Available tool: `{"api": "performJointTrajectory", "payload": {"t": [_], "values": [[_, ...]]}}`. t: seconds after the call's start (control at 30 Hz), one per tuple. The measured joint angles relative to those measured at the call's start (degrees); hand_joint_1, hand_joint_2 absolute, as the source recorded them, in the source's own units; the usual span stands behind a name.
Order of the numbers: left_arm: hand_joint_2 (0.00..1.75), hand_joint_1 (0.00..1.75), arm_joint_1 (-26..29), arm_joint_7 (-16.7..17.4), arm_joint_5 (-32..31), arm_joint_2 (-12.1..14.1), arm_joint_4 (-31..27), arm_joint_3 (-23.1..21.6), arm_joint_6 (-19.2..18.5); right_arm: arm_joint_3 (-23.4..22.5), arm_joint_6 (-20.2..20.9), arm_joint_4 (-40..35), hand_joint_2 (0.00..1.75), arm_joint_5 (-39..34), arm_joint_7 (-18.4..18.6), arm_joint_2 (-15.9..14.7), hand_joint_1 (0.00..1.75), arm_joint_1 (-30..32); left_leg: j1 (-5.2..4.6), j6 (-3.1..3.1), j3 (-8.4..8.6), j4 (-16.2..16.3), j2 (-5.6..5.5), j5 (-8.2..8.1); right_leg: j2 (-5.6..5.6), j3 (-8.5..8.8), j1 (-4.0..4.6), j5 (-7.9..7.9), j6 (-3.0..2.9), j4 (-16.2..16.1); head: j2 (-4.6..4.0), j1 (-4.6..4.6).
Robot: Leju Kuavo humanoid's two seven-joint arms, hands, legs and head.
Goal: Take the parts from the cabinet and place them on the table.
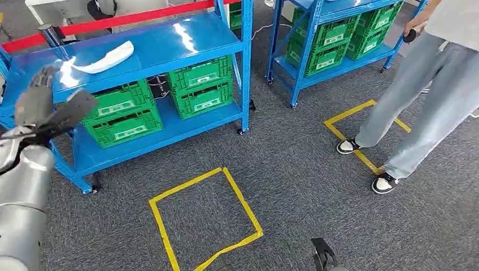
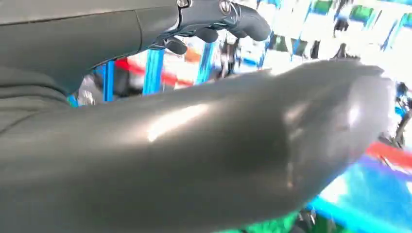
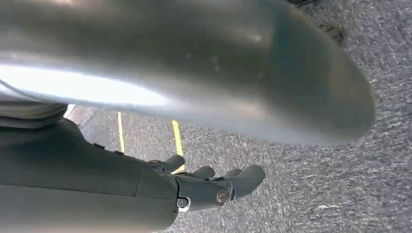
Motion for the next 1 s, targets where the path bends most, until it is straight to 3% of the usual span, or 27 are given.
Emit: {"api": "performJointTrajectory", "payload": {"t": [0.1,0.23,0.57,0.7,0.73,0.77,0.8,0.87,0.9,0.93,0.97,1.0], "values": [[0.0,0.0,-2.37,5.6,-1.16,0.8,0.0,-3.43,-1.33,0.0,0.02,0.0,0.0,0.5,-0.3,0.0,0.0,0.0,0.0,0.0,0.0,-0.02,0.02,0.0,0.04,-0.01,0.01,-0.01,-0.01,0.0,-0.02,0.0],[0.0,0.0,-3.2,8.95,-1.16,2.34,0.17,-6.21,-2.27,0.0,0.02,0.0,0.0,0.83,-0.87,0.0,0.0,0.01,0.0,-0.01,0.01,-0.04,0.12,0.0,0.14,-0.08,0.01,-0.01,-0.01,0.01,0.0,0.0],[0.0,0.0,-3.08,8.82,0.0,5.29,0.9,-8.03,-2.43,0.0,0.57,0.0,0.0,1.33,-0.68,0.0,0.0,0.1,-0.31,0.14,-0.15,0.15,0.13,-0.07,0.09,-0.14,-0.47,0.1,0.22,-0.03,-0.02,-0.02],[0.0,0.0,-3.09,8.31,0.52,5.92,0.87,-8.18,-2.38,0.0,0.55,0.0,0.0,1.51,-0.61,0.02,0.0,0.05,-0.61,0.81,-0.3,0.0,0.04,-0.14,-0.07,-0.07,-0.63,0.16,0.79,-0.42,-0.02,-0.02],[0.0,0.0,-3.05,8.23,0.63,5.99,0.72,-8.23,-2.32,0.0,0.46,0.0,0.0,1.51,-0.61,0.02,0.0,0.02,0.03,1.26,0.41,-0.94,0.07,0.35,-0.07,-0.03,-0.37,-0.1,1.07,-0.34,-0.02,0.0],[0.0,0.0,-3.09,8.14,0.72,5.9,0.72,-8.42,-2.3,0.0,0.37,0.0,0.0,1.51,-0.61,0.02,0.0,0.05,0.1,1.38,0.69,-1.38,0.15,0.46,0.38,-0.3,-0.45,-0.62,1.16,0.79,0.0,0.02],[0.0,0.0,-3.25,8.09,0.89,5.92,0.74,-8.55,-2.27,0.02,0.33,0.0,0.0,1.53,-0.63,0.02,0.0,0.02,0.22,1.6,0.73,-1.43,0.21,0.51,0.58,-2.06,-0.41,-2.43,1.12,3.97,-0.02,0.09],[0.0,0.0,-3.0,8.1,1.18,5.97,0.85,-8.58,-2.3,0.02,0.17,0.0,0.0,1.6,-0.63,-0.04,0.0,0.22,0.21,1.78,0.71,-1.41,0.19,0.35,0.63,-6.92,-0.52,-6.19,1.31,13.08,-0.02,0.04],[0.0,0.0,-2.78,7.99,1.38,5.95,0.96,-8.62,-2.27,0.0,0.15,0.0,0.0,1.64,-0.66,-0.07,0.0,0.27,0.21,1.76,0.71,-1.34,0.06,0.26,0.68,-9.11,-0.52,-6.97,1.36,16.64,0.0,0.07],[0.0,0.0,-2.57,7.94,1.53,5.97,1.05,-8.66,-2.28,0.02,0.13,0.0,0.0,1.66,-0.72,-0.04,0.0,0.24,0.26,1.63,0.75,-1.24,-0.1,0.08,0.67,-10.07,-0.58,-6.22,1.4,17.36,0.0,0.07],[0.0,0.0,-2.41,7.92,1.72,6.01,1.05,-8.69,-2.25,0.02,0.13,0.0,0.0,1.66,-0.76,-0.07,0.0,0.23,0.37,1.4,0.85,-1.08,-0.24,-0.16,0.66,-9.54,-0.69,-4.08,1.44,15.15,0.0,0.04],[0.0,0.0,-2.39,7.88,1.96,6.05,1.05,-8.69,-2.17,0.0,0.13,0.0,0.0,1.66,-0.79,-0.07,0.0,0.23,0.53,1.07,0.97,-0.75,-0.38,-0.52,0.66,-7.75,-0.81,-1.12,1.51,10.85,-0.02,0.04]]}}
